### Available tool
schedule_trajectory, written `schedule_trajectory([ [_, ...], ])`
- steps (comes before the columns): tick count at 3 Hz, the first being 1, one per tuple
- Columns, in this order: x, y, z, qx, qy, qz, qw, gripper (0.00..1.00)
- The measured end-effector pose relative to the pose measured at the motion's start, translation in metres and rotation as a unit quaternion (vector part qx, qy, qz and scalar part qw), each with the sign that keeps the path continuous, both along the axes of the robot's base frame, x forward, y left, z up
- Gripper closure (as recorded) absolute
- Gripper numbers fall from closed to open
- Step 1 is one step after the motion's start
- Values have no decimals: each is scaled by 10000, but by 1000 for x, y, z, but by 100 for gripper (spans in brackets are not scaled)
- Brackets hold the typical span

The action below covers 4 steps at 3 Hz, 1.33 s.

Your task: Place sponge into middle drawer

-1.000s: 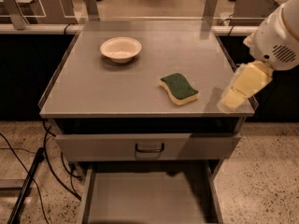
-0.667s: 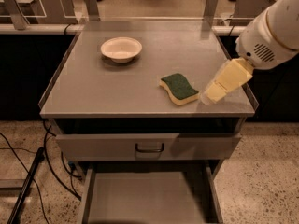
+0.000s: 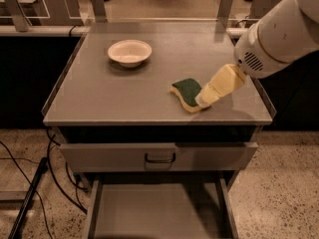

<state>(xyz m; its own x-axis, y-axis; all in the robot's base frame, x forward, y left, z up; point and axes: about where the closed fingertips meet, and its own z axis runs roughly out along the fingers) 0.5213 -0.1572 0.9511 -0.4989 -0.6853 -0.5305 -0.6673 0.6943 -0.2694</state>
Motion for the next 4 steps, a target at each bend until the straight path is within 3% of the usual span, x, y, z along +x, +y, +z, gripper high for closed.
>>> schedule_trajectory([
  [1, 0, -1, -6, 4, 4, -176, 9998, 0],
  [2, 7, -10, -24, 109, -20, -664, 9977, 0],
  [3, 19, -11, -42, 353, -66, -1127, 9930, 0],
  [4, 29, -6, -52, 511, -63, -1278, 9905, 0],
])
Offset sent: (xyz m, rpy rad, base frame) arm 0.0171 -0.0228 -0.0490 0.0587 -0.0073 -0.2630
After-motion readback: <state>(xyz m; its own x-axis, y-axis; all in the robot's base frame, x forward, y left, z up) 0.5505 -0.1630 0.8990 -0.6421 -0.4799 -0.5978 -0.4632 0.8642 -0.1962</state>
